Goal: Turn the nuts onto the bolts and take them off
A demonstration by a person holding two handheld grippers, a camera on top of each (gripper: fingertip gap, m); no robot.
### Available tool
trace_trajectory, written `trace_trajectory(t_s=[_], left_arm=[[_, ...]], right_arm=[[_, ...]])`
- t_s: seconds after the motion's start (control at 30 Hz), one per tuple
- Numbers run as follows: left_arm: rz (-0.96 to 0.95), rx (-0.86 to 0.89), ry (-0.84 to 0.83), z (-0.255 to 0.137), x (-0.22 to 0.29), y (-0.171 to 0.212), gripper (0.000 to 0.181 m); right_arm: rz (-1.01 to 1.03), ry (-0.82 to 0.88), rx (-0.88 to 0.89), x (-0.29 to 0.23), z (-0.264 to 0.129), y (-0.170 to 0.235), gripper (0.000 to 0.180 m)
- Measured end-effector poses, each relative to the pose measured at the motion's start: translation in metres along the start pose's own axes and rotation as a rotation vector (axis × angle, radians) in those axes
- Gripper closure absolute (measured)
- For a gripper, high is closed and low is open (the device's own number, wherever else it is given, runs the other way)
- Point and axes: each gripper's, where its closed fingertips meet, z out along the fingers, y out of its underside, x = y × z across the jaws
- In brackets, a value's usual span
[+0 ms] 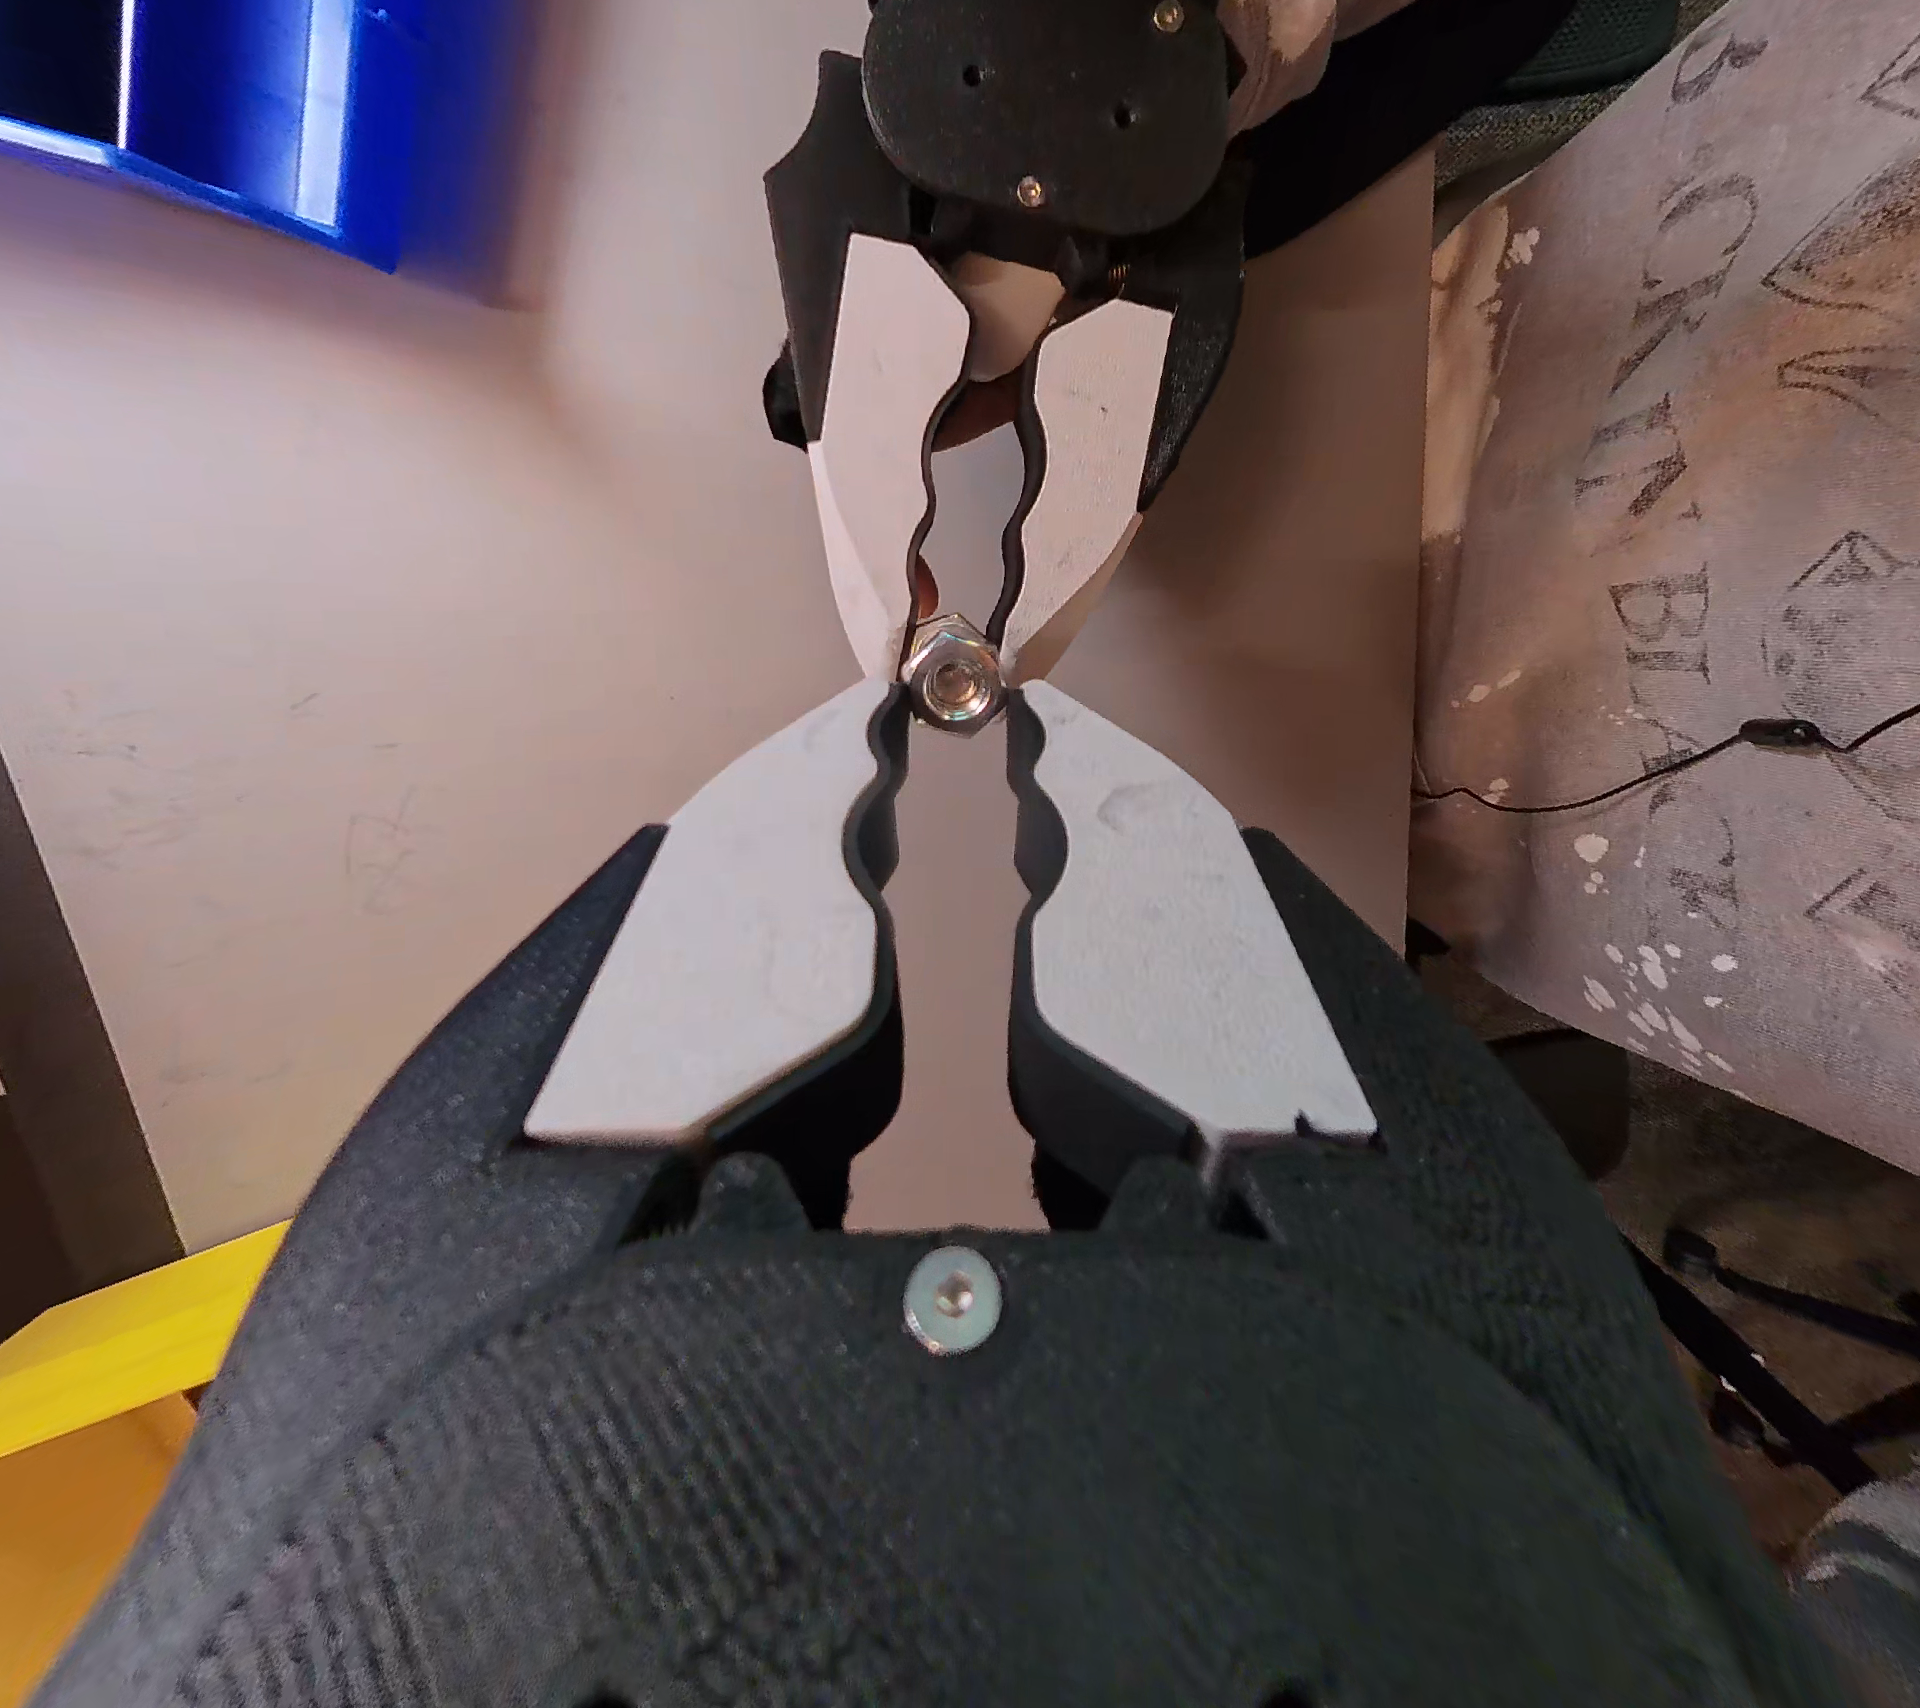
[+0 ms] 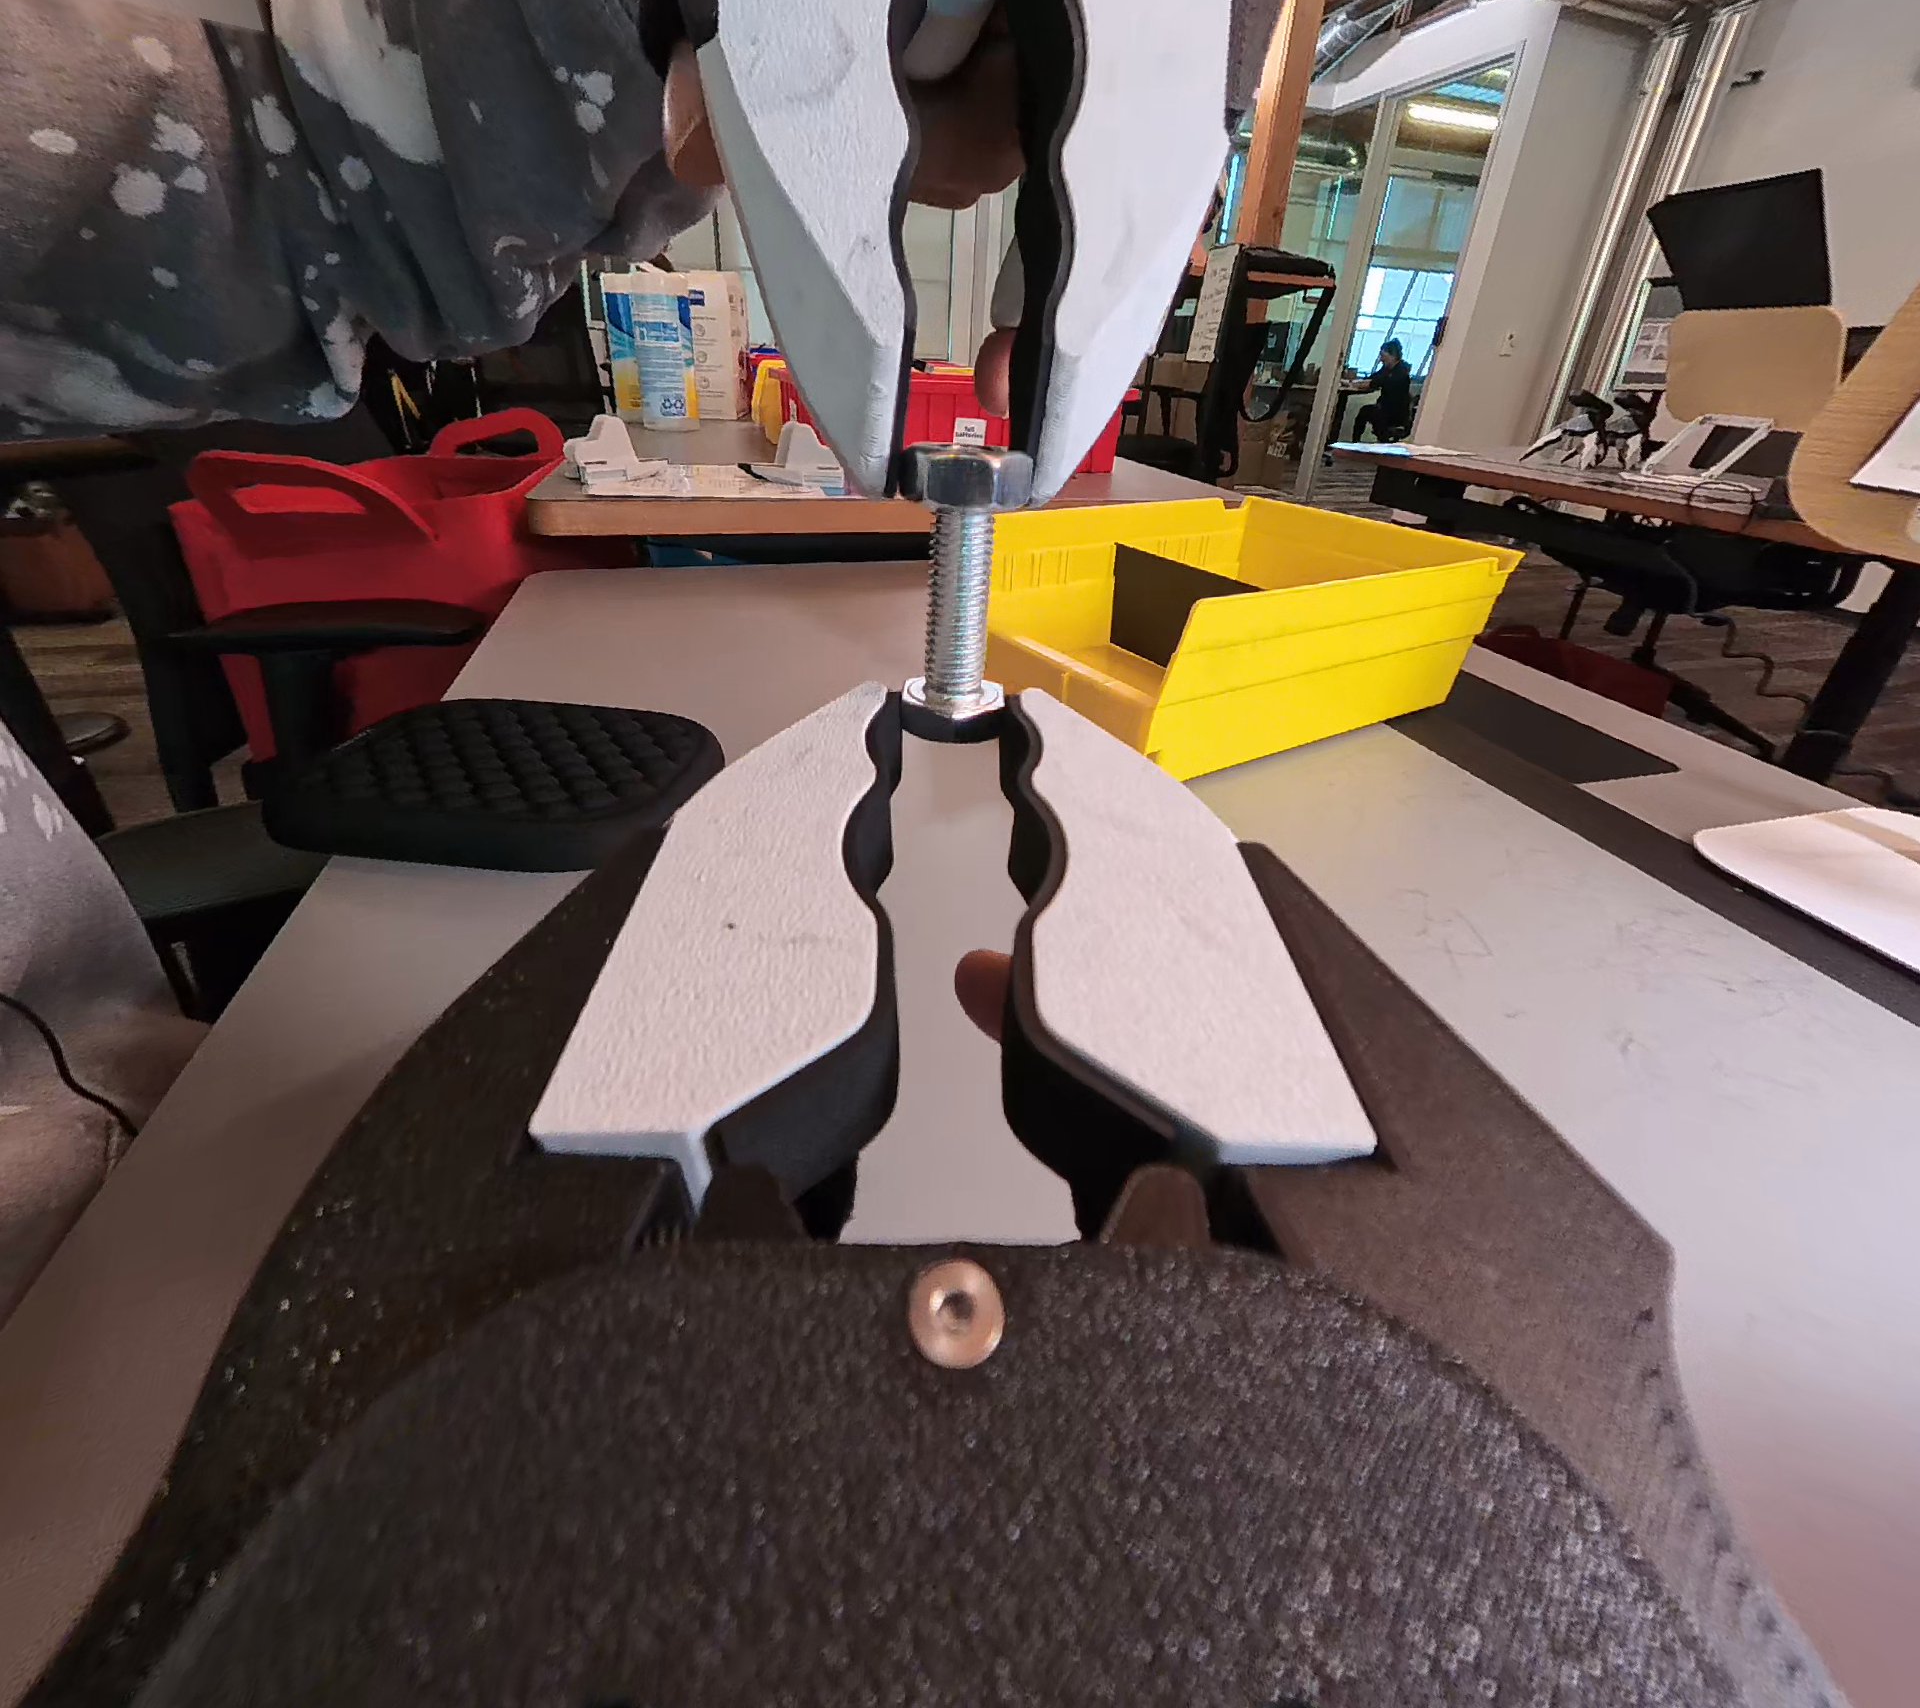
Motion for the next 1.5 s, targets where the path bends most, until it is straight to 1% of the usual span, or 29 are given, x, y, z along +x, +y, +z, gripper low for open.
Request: trace_trajectory(t_s=[0.73, 0.93, 1.0, 1.07, 1.23, 1.3, 1.4, 1.5], left_arm=[[-0.002, 0.045, 0.004, 0.001, 0.000, 0.004, 0.161], [-0.015, 0.119, -0.004, -0.003, -0.001, 0.003, 0.160], [-0.020, 0.193, -0.009, -0.007, -0.001, 0.000, 0.159], [-0.023, 0.307, -0.038, -0.012, -0.003, -0.003, 0.158], [-0.063, 0.735, -0.180, -0.028, -0.012, -0.013, 0.154], [-0.095, 0.864, -0.212, -0.027, -0.013, -0.012, 0.151], [-0.143, 0.982, -0.206, -0.021, -0.013, -0.011, 0.151], [-0.158, 1.020, -0.180, -0.017, -0.012, -0.013, 0.151]], right_arm=[[0.001, 0.003, -0.009, 0.000, 0.002, 0.004, 0.162], [0.008, 0.001, -0.003, 0.000, 0.002, 0.003, 0.162], [0.011, 0.003, 0.002, 0.000, 0.001, 0.002, 0.162], [0.016, 0.009, 0.016, 0.001, 0.000, -0.002, 0.162], [0.019, 0.045, 0.052, 0.008, -0.004, -0.011, 0.162], [0.016, 0.058, 0.054, 0.010, -0.005, -0.013, 0.162], [0.017, 0.063, 0.057, 0.011, -0.006, -0.013, 0.162], [0.020, 0.061, 0.056, 0.011, -0.005, -0.012, 0.162]])
